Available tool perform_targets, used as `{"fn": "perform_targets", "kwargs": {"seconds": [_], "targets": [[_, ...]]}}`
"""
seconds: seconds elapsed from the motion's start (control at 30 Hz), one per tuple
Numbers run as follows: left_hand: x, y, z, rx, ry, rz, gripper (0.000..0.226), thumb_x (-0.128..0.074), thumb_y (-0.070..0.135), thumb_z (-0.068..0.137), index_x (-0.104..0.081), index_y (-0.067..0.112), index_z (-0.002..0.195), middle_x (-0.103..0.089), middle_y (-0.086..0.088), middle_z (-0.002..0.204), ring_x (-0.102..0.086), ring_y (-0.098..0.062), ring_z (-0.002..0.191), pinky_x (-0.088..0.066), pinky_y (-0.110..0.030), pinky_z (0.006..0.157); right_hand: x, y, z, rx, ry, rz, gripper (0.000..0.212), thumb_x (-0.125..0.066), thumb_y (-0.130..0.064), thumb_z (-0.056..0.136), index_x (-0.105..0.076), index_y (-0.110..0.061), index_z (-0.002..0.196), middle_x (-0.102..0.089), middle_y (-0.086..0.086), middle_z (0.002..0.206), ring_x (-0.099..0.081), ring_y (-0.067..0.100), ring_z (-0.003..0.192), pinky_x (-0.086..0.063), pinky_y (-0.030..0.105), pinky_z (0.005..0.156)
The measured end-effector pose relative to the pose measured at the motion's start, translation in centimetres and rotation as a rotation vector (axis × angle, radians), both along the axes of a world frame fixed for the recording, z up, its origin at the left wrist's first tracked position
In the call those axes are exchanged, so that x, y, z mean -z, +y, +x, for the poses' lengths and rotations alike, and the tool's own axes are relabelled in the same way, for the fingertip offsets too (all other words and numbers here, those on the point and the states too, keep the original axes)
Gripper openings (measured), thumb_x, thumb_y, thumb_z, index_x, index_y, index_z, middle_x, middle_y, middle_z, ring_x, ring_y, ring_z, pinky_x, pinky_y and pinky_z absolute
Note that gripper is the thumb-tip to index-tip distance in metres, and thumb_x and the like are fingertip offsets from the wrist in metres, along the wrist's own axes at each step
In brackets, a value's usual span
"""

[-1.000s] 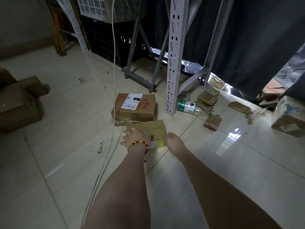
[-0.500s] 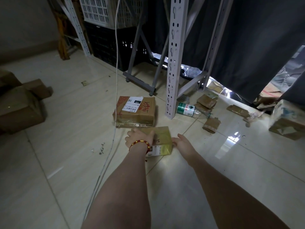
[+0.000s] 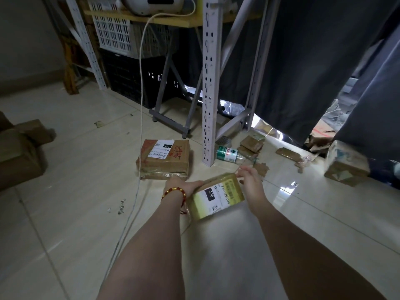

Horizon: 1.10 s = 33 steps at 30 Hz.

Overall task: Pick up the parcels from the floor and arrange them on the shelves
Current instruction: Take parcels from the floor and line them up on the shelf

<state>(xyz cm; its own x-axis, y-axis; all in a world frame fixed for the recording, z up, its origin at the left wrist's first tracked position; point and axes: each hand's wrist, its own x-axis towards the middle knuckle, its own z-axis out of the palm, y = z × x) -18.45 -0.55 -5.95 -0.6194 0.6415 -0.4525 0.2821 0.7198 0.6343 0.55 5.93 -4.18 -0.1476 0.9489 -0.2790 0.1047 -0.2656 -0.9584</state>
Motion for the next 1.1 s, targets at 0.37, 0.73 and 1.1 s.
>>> {"fn": "perform_targets", "kwargs": {"seconds": [0.37, 0.73, 1.1], "targets": [[-2.2, 0.5, 0.9, 0.281, -0.333, -0.065, 0.115, -0.085, 0.075, 0.032, -0.061, 0.007, 0.122, -0.075, -0.004, 0.101, -0.072, -0.016, 0.086, -0.056, -0.033, 0.076, -4.7, -0.3, 2.4, 0.045, 0.122, 0.033, 0.023, -0.06, -0.019, 0.095, -0.061, -0.026, 0.117, -0.067, 0.006, 0.117, -0.064, 0.017, 0.1, -0.051, 0.034, 0.089], [-8.1, 0.3, 3.2, 0.409, -0.47, 0.066, 0.088, -0.082, 0.079, 0.032, -0.073, 0.021, 0.098, -0.06, 0.0, 0.089, -0.045, -0.013, 0.073, -0.024, -0.023, 0.059, -11.0, 1.1, 4.8, 0.159, 0.327, 0.179, 0.026, -0.049, -0.015, 0.1, -0.062, -0.009, 0.122, -0.075, 0.01, 0.102, -0.071, 0.02, 0.098, -0.052, 0.026, 0.076], [-13.5, 1.1, 6.3, 0.288, -0.479, 0.556, 0.055, -0.086, 0.053, 0.061, -0.073, 0.021, 0.103, -0.076, -0.003, 0.096, -0.07, -0.02, 0.09, -0.058, -0.033, 0.077, -16.4, -0.3, 4.9, 0.094, 0.095, 0.495, 0.076, -0.068, -0.005, 0.088, -0.028, -0.024, 0.149, -0.048, -0.012, 0.118, -0.06, -0.004, 0.076, -0.045, 0.004, 0.055]]}}
